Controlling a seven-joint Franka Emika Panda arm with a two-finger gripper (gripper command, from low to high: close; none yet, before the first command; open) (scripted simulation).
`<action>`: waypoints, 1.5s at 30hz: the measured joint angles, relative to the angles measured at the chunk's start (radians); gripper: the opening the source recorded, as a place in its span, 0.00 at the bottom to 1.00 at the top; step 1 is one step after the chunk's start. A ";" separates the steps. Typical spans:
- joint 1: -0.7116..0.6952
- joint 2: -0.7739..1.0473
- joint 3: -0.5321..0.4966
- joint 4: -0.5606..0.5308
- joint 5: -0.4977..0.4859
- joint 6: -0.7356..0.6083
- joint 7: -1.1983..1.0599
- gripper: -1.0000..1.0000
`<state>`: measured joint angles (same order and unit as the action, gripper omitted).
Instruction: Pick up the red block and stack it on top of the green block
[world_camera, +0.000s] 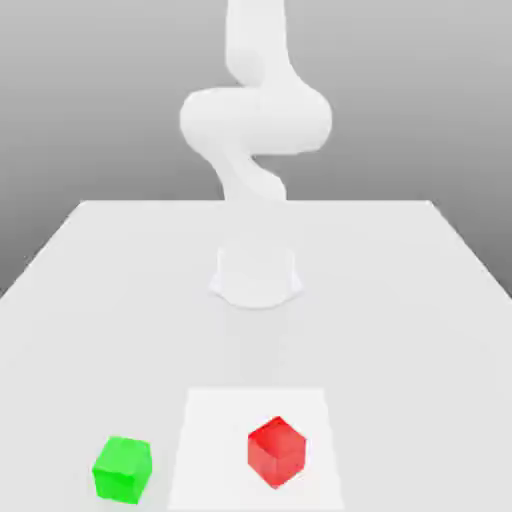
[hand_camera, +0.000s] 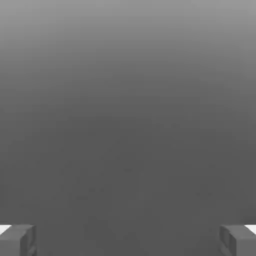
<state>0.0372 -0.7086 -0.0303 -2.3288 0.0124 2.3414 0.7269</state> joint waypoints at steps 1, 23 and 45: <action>0.015 0.039 -0.012 -0.012 0.006 0.018 -0.032 0.50; 0.165 0.834 -0.106 -0.259 0.046 0.388 -0.612 0.50; 0.058 0.839 -0.188 -0.207 0.047 0.319 -0.569 0.00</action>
<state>0.0948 0.1307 -0.2183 -2.5359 0.0599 2.6608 0.1576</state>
